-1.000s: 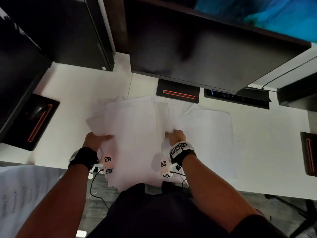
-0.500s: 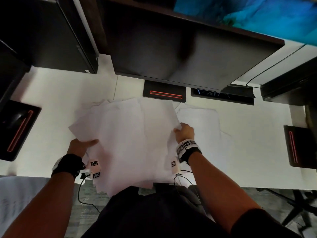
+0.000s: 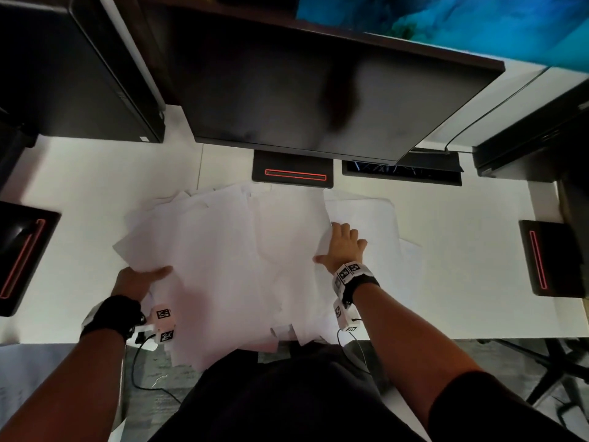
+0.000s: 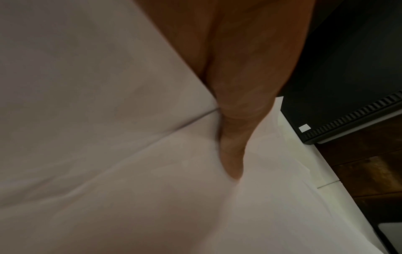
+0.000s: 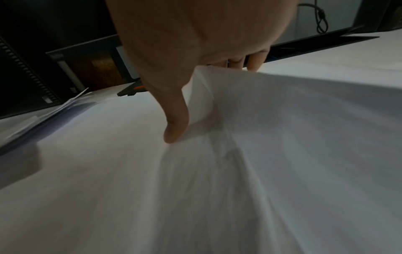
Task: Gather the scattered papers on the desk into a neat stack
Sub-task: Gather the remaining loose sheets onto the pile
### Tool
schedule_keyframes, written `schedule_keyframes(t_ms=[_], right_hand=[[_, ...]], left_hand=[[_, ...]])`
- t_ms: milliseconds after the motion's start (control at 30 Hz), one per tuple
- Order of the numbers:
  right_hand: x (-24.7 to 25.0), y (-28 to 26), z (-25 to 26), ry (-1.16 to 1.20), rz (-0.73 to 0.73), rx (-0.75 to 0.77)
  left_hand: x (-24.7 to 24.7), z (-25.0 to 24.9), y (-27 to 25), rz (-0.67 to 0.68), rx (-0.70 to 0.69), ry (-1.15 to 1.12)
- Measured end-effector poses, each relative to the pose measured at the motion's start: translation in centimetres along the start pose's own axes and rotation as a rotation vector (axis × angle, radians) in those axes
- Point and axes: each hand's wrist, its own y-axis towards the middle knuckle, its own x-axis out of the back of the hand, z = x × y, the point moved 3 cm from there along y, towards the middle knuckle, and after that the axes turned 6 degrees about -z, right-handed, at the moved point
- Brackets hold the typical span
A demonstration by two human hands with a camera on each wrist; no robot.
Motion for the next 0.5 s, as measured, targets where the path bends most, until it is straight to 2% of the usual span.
schedule_keyframes(t_ms=[133, 200, 267, 400, 500], right_hand=[[0.5, 1.1, 0.0, -0.021, 0.073, 0.012], [0.7, 1.6, -0.3, 0.170, 0.186, -0.033], [0.9, 1.8, -1.0, 0.328, 0.239, -0.118], [1.3, 1.8, -4.6, 0.300, 0.089, -0.338], [0.4, 1.1, -7.0, 0.279, 0.087, -0.441]], left_hand=[[-0.2, -0.2, -0.3, 0.002, -0.006, -0.011], [-0.2, -0.2, -0.2, 0.007, -0.013, -0.023], [-0.1, -0.1, -0.1, 0.011, -0.007, -0.025], [0.0, 0.3, 0.3, 0.002, 0.004, -0.037], [-0.2, 0.0, -0.3, 0.004, 0.013, -0.071]])
